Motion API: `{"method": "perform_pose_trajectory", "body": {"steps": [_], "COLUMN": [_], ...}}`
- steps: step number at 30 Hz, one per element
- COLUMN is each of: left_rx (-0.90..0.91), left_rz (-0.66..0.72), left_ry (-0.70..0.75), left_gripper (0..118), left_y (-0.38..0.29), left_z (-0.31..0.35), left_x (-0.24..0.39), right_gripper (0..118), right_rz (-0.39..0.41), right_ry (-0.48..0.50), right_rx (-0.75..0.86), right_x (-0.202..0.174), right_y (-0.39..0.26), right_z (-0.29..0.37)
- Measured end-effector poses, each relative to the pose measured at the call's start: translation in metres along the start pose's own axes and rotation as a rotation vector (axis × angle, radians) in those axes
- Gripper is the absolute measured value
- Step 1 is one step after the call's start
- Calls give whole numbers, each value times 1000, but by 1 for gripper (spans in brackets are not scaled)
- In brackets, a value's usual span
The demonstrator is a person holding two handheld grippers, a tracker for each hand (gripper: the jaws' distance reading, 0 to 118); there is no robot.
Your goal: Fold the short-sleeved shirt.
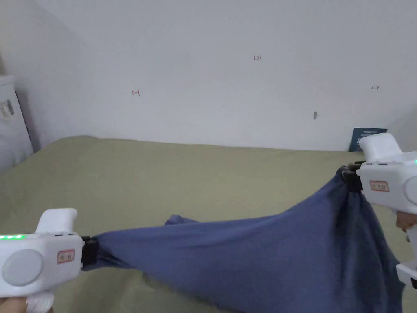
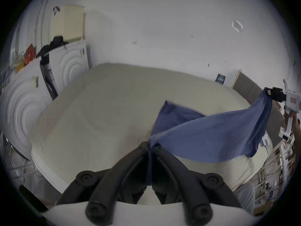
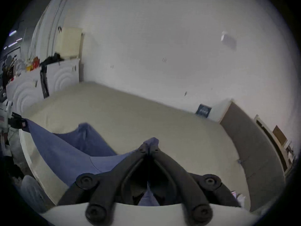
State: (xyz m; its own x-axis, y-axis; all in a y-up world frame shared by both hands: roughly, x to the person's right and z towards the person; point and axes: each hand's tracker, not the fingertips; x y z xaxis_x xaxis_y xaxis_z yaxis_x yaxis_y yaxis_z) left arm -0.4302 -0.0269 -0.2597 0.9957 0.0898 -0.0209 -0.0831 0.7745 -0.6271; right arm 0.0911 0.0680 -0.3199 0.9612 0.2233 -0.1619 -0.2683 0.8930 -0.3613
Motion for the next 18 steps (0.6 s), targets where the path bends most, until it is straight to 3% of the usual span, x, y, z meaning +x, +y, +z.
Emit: {"method": "perform_pose_trajectory", "body": {"steps": [9,18], "left_rx": [188,247], "left_rz": [-82,-115], "left_ry": [39,135], "left_gripper": [4,4], "left_y": [144,238], "left_z": [55,69], "left_x": [54,81], "right_gripper": [0,0], "right_rz": [-52,-89], "right_ry": [-193,-277], "right_rx": [184,242], "right_x": [47,69], "right_y": [79,138], "right_z": [85,74]}}
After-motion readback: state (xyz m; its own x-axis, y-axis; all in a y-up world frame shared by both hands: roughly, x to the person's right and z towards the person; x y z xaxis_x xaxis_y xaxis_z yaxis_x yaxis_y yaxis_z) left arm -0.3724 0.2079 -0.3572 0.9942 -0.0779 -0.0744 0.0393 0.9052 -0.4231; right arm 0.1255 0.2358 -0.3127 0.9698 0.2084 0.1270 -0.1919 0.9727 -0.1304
